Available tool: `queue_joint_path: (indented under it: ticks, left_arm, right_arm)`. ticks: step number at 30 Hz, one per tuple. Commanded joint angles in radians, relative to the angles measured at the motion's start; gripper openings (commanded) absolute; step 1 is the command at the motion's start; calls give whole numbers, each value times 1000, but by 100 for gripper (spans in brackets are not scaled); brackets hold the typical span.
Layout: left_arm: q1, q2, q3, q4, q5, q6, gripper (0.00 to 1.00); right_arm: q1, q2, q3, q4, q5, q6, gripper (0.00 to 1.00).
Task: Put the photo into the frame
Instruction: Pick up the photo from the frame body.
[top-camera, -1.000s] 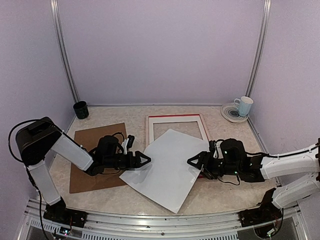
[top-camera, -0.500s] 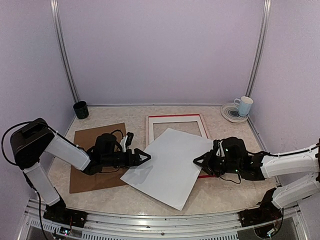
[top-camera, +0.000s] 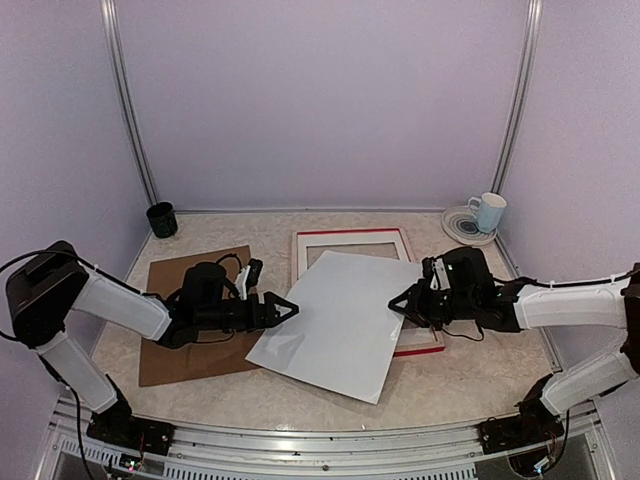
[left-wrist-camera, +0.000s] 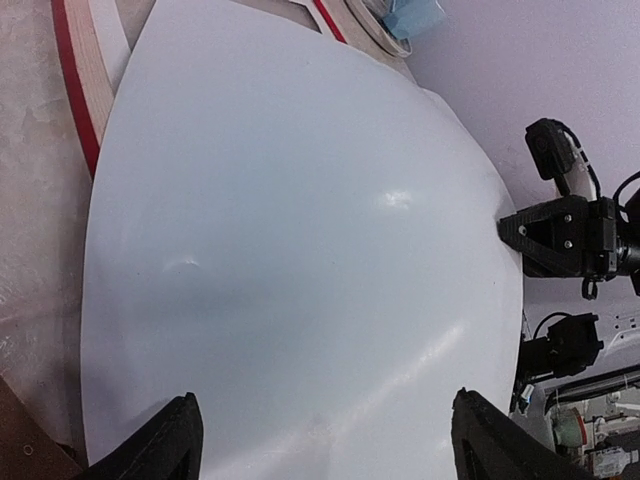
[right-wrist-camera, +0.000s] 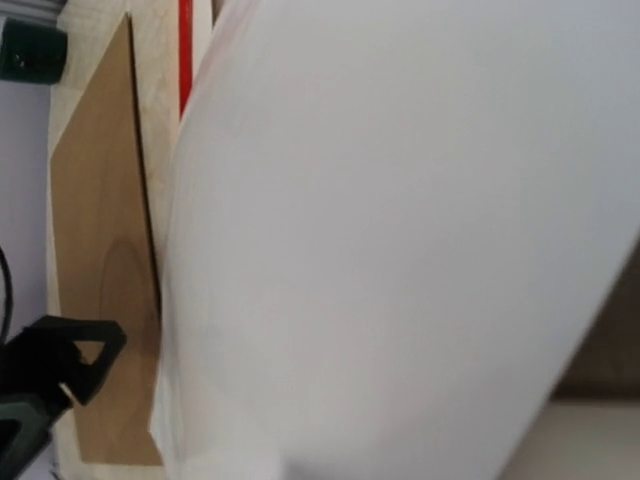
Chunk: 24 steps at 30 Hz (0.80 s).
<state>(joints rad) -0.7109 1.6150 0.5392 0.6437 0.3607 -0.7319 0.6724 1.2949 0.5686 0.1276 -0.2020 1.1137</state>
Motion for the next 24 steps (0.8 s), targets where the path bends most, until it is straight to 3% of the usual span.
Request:
queue_joint_path:
  ticks: [1, 8, 24]
  left_arm:
    - [-9, -34, -7, -28, -7, 8, 85]
    - [-9, -66, -19, -43, -18, 11, 85]
    - [-7, -74, -28, -49, -20, 11, 85]
  right_arm:
    - [-40, 81, 85, -81, -116, -165, 22]
    - [-97, 169, 183, -177, -156, -298, 29]
    - [-231, 305, 307, -182, -293, -472, 29]
